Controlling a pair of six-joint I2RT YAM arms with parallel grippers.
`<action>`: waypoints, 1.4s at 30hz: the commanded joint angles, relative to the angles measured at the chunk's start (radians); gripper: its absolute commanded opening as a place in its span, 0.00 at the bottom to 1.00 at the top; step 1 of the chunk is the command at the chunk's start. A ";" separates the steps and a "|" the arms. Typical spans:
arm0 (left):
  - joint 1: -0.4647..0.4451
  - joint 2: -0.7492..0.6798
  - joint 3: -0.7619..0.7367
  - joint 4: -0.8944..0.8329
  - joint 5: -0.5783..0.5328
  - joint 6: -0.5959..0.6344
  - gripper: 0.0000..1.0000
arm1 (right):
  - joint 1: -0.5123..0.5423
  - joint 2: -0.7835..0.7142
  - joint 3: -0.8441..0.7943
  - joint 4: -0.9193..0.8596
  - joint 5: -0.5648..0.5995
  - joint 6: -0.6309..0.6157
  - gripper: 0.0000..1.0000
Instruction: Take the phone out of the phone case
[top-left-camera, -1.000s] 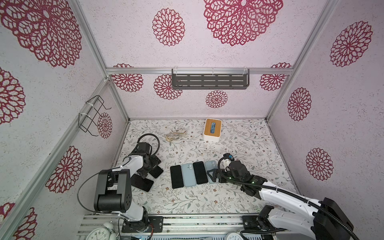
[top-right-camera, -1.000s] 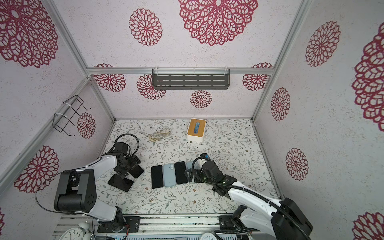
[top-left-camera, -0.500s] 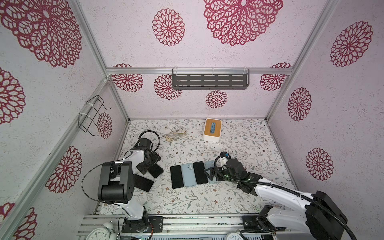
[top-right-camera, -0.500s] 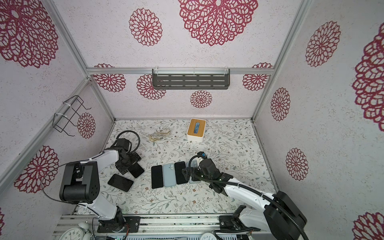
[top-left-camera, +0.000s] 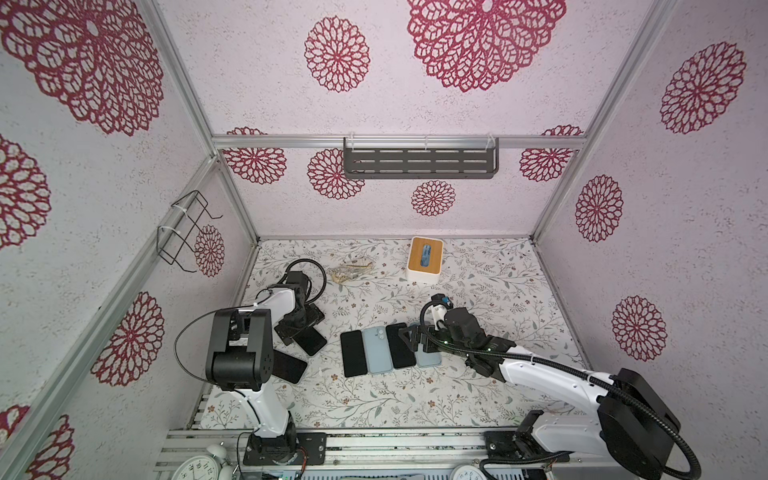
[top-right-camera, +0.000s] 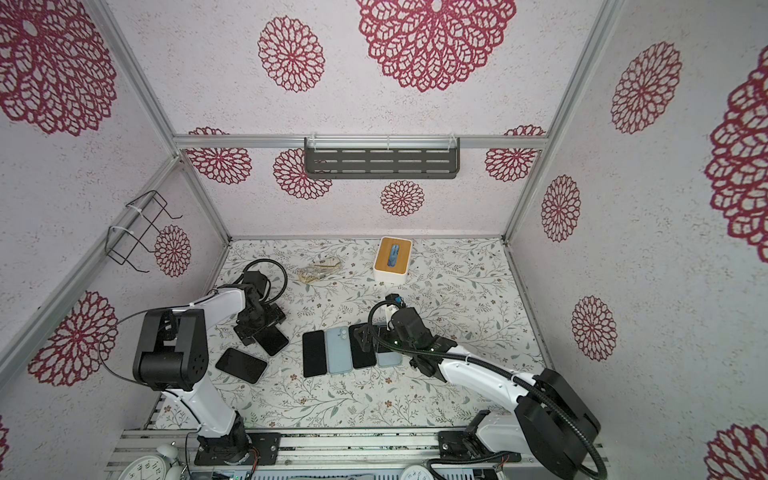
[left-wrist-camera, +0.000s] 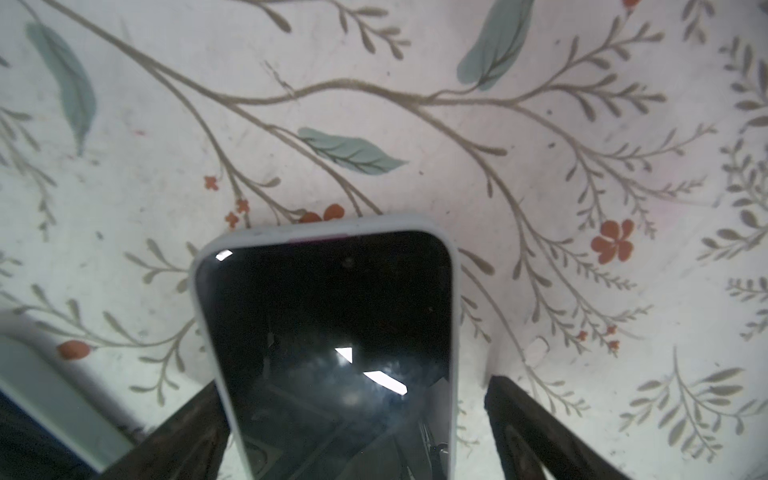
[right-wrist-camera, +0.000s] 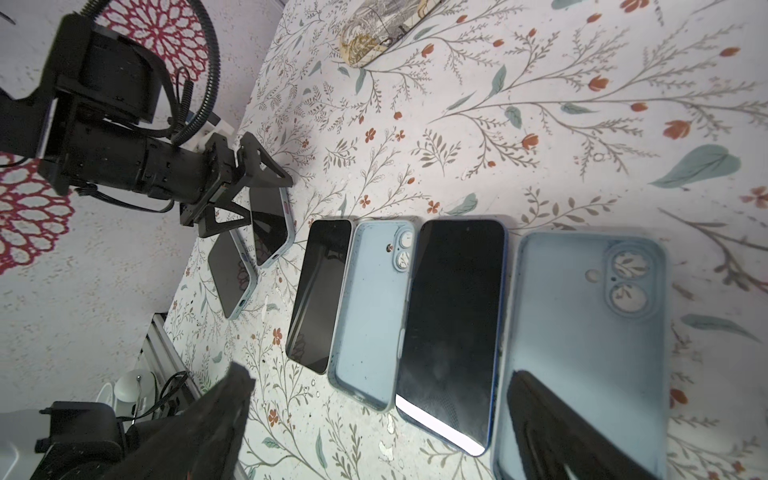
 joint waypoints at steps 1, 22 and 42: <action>-0.012 0.049 0.016 -0.071 -0.019 0.013 0.96 | 0.006 -0.002 0.038 0.029 -0.019 -0.027 0.99; 0.012 0.019 -0.037 0.002 0.136 0.056 0.60 | 0.066 0.199 0.160 0.149 -0.131 0.015 0.99; 0.051 -0.054 -0.185 0.189 0.382 0.083 0.44 | 0.163 0.729 0.522 0.310 -0.257 0.132 0.89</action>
